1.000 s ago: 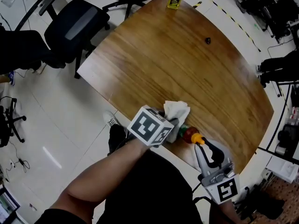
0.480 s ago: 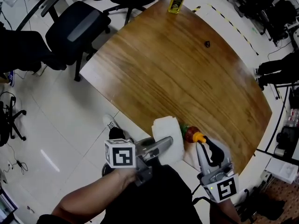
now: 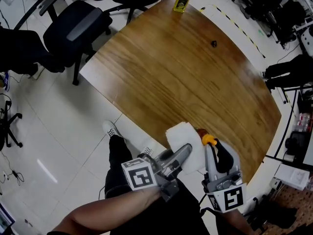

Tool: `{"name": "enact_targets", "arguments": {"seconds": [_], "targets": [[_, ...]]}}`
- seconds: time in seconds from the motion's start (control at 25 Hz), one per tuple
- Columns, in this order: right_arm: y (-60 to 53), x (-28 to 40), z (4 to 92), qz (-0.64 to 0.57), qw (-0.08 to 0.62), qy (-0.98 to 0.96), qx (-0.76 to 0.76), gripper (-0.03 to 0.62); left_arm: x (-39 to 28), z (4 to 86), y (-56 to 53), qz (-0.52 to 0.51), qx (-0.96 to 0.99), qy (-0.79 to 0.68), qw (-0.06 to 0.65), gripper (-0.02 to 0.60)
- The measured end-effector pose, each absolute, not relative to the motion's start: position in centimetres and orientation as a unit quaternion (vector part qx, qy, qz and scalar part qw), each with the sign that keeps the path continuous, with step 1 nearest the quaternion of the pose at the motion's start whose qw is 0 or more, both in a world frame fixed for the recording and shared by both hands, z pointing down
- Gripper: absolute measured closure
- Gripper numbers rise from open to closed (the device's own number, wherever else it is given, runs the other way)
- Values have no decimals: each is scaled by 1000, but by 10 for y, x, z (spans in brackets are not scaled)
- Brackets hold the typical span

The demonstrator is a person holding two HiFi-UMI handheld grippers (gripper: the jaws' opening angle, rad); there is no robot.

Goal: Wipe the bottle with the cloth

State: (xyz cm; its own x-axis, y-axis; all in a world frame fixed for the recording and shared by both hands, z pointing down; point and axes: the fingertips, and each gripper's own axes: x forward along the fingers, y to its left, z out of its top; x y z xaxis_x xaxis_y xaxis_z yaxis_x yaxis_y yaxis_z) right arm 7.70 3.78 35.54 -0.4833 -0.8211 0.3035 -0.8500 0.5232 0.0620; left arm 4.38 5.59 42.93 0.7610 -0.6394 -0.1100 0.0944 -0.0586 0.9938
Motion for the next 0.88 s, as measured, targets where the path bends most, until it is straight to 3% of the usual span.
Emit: {"name": "enact_targets", "arguments": {"seconds": [0.36, 0.88], "targets": [[39, 79, 356, 36, 147, -863, 482, 540, 49, 439, 59, -234, 725, -241, 601, 482], [39, 80, 359, 30, 152, -868, 472, 539, 48, 495, 62, -172, 672, -290, 659, 483]]}}
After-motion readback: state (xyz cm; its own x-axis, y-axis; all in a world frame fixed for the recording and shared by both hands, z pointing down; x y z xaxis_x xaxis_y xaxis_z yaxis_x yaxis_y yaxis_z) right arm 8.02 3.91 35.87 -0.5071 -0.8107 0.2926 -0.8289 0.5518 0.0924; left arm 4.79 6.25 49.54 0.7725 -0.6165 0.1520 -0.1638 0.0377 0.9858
